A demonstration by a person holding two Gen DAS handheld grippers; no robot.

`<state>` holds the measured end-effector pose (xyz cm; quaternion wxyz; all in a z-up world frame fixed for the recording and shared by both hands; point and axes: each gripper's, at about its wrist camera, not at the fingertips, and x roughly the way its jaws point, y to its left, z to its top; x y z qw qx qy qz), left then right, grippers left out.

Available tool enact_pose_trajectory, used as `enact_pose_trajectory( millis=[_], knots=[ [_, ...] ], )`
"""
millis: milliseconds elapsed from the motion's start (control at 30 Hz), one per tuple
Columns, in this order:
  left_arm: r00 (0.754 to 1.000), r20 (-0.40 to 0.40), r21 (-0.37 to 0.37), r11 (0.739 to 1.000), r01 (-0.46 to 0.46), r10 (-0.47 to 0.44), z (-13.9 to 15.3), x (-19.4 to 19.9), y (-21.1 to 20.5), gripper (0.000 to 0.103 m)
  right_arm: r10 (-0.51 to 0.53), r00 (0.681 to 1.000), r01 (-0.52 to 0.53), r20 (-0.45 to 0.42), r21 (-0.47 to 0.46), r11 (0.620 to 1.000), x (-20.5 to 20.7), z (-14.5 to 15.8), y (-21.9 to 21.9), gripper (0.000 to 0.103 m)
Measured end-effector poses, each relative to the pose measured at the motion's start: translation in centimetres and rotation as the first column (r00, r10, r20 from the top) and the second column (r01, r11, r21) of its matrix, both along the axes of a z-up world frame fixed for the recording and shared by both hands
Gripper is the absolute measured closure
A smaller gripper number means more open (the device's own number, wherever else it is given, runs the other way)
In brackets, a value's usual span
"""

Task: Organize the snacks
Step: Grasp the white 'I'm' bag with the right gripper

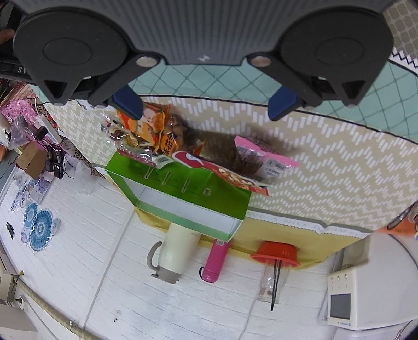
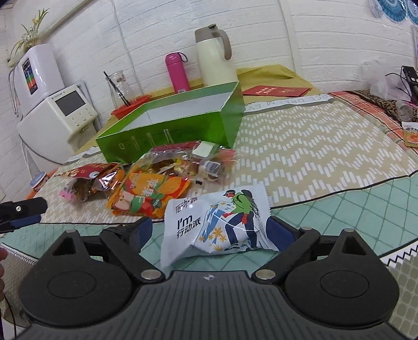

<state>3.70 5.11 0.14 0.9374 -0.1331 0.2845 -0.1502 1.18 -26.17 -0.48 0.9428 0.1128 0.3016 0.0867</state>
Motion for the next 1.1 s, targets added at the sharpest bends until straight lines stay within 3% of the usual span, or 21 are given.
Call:
enact_pose_trajectory(
  millis=[167,300,500,700,833,1067,1100],
  knots=[
    [1.0,-0.012,0.005,1.0,0.025,-0.025,-0.4,-0.1,-0.7,0.002,0.12,0.993,-0.12,-0.007,0.012,0.993,-1.8,0.1,2.4,0.0],
    [0.999,-0.004,0.021,0.999,0.04,-0.04,-0.4,-0.4,-1.0,0.002,0.213,0.977,-0.212,0.005,-0.049,0.976,-3.2,0.7,3.8,0.0],
    [0.997,-0.012,0.009,0.997,0.076,-0.076,-0.5,-0.2,-1.5,0.002,0.137,0.988,-0.128,0.069,-0.121,0.984,-2.8,2.1,2.0,0.0],
    [0.994,-0.029,0.019,0.994,0.111,-0.11,-0.7,0.0,-2.4,0.002,0.144,0.989,-0.132,0.043,-0.21,0.969,0.0,0.3,1.7,0.0],
    [0.991,-0.033,0.025,0.991,0.134,-0.133,-0.8,0.7,-3.1,0.002,0.126,0.992,-0.124,-0.003,-0.18,0.976,1.3,-0.8,1.2,0.0],
    [0.982,-0.039,0.028,0.982,0.186,-0.185,-0.8,3.4,-5.5,0.003,0.08,0.997,-0.076,0.015,-0.162,0.984,-0.3,-0.9,0.4,0.0],
    [0.979,-0.046,0.022,0.98,0.199,-0.198,-0.8,3.9,-6.0,0.009,0.072,0.997,-0.068,0.018,-0.166,0.984,-0.6,-0.9,0.3,0.0]
  ],
)
